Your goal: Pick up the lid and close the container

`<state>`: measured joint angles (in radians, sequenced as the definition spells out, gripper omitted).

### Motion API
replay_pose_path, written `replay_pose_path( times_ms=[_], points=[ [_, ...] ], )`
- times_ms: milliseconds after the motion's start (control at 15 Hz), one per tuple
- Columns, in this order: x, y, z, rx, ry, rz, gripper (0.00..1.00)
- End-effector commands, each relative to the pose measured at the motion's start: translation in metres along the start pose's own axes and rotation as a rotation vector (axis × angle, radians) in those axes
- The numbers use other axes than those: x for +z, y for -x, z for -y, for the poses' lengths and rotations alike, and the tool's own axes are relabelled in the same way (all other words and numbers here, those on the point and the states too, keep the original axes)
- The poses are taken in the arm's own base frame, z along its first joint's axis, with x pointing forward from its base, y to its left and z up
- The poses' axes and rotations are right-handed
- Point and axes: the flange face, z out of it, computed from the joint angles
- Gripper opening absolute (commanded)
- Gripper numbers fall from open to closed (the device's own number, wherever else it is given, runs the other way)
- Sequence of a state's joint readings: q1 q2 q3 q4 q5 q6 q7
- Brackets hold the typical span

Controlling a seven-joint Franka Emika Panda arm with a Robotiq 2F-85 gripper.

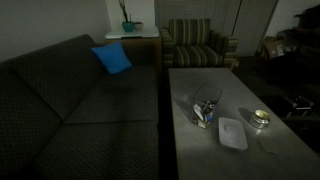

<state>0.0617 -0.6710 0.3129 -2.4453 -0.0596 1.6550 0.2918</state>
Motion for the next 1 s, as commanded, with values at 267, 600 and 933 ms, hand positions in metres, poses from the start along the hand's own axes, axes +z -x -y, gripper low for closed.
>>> replay_pose_path(
  times_ms=[267, 600, 933],
  points=[
    [-0.0004, -0.0001, 0.0001, 0.0, 0.0, 0.001, 1.0],
    [-0.0004, -0.0001, 0.0001, 0.0, 0.0, 0.001, 1.0],
    [0.0055, -0.0037, 0.0009, -0.009, -0.021, -0.006, 1.0]
  ],
)
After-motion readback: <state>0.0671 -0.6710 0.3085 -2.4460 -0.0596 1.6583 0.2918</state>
